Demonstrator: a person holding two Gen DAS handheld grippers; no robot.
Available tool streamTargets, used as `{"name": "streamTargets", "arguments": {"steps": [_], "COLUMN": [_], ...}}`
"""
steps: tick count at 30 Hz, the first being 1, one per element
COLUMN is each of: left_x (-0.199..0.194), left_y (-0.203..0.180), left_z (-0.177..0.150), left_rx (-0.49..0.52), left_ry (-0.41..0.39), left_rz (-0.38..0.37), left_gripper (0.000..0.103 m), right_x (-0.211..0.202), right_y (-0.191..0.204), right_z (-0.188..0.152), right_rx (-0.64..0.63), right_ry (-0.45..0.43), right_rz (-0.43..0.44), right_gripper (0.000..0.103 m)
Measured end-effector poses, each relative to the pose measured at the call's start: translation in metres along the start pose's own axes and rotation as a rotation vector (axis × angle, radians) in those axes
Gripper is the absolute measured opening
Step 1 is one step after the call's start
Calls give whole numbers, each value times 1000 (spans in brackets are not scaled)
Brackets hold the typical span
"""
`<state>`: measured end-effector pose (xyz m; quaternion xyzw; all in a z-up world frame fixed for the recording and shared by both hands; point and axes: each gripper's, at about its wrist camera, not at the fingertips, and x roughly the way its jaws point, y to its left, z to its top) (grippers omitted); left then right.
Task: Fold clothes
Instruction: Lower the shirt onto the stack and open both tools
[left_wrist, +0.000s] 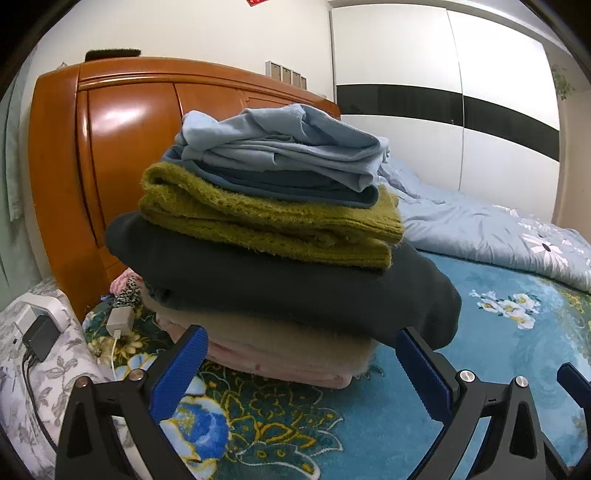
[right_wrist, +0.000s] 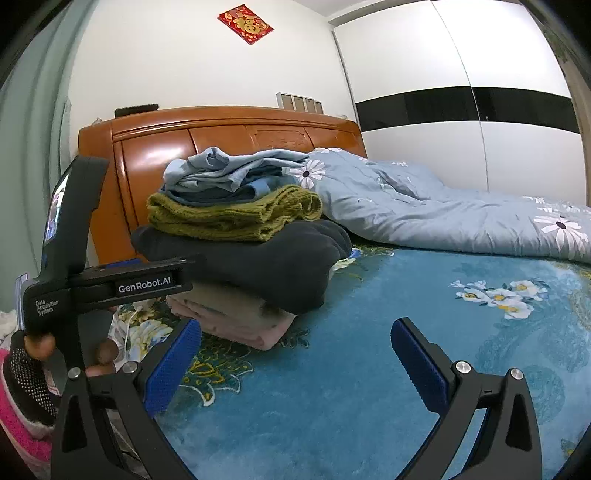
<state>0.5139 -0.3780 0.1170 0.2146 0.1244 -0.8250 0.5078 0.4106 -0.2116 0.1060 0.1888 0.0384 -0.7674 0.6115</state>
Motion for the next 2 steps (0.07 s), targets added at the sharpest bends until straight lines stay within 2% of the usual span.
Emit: {"name": "streamTargets", "arguments": {"steps": [2], "left_x": [1], "left_y": [0], "left_z": [0], "left_rx": [-6], "left_ry": [7], "left_rz": [1], "left_gripper": [103], "right_x": [1], "right_y": [-2], "right_z": [-1], "right_rx": [6], "right_ry": [11], "right_rz": [0], "right_gripper": [103]}}
